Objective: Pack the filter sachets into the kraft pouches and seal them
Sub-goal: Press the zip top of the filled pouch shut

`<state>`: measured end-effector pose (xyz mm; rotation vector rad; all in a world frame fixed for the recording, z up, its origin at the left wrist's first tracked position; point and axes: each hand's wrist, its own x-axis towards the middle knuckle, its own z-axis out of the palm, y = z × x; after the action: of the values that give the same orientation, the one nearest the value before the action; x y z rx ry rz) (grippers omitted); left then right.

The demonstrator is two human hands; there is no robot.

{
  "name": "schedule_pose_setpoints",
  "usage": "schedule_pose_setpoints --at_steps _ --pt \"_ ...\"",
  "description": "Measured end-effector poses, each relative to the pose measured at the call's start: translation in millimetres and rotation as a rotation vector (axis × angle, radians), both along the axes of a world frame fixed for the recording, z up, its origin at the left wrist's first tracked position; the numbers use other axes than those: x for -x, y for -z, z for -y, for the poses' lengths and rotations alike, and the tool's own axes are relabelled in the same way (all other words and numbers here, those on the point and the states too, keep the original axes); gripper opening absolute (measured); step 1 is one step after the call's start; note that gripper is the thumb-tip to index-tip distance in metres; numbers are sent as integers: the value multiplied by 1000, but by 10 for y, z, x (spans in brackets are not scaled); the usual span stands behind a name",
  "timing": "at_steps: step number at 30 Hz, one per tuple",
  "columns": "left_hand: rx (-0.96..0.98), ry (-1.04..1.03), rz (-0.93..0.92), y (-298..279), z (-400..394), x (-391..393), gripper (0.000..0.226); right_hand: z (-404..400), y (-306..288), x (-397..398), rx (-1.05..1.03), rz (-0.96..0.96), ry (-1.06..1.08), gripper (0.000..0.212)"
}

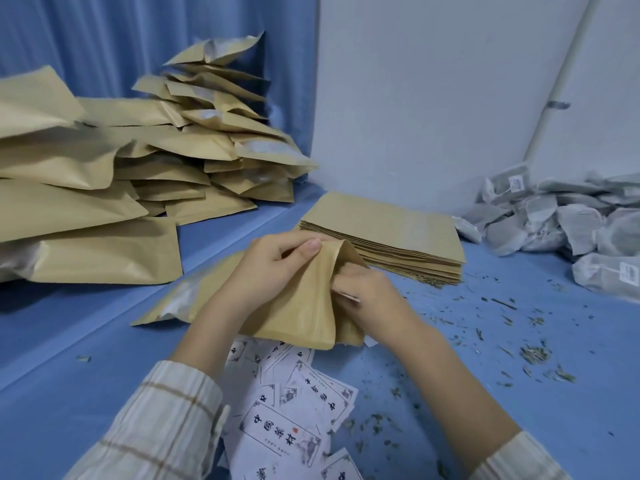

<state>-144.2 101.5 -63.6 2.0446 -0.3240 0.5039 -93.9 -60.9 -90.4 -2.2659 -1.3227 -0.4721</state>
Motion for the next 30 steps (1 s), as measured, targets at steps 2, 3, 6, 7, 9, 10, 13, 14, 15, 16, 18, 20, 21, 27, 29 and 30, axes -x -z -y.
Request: schedule_pose_setpoints --at_steps 2,3,6,7,9,10,13,14,15,16,18,20,21,27,29,30 --pt "60 63 -3 -85 75 20 24 -49 -64 -5 107 -149 95 26" --pt "83 92 -1 -136 114 30 23 -51 -111 -5 97 -232 126 24" --pt "118 126 5 -297 220 42 21 -61 -270 -7 128 -338 151 20" --pt "125 125 1 -347 254 40 21 -61 -365 -12 154 -365 157 21" --pt "118 109 0 -430 319 24 23 -72 -565 -63 217 -435 100 18" --pt "89 89 20 -470 341 15 25 -83 -685 -74 255 -442 90 22" --pt "96 80 80 -578 312 43 49 -139 -1004 -169 257 -392 -24 16" --pt "125 106 72 -609 269 63 60 -142 -1096 -192 276 -335 -41 28" --pt "127 140 61 -643 224 90 74 -138 -1198 -194 307 -313 -6 34" --pt "92 174 57 -672 183 117 89 -118 -1285 -204 336 -292 26 35" --pt "25 236 70 -710 165 147 104 -78 -1451 -244 405 -186 30 34" --pt "6 175 134 -741 226 126 94 -38 -1597 -247 438 -191 22 26" --pt "27 115 175 -757 266 105 84 -28 -1657 -246 407 -208 32 20" --pt "236 -112 222 -863 343 25 17 196 -1958 -248 293 -18 118 25" --pt "312 -90 222 -906 345 17 17 369 -2094 -222 227 82 115 32" --pt "354 -82 222 -932 345 20 16 471 -2152 -199 200 135 114 47"
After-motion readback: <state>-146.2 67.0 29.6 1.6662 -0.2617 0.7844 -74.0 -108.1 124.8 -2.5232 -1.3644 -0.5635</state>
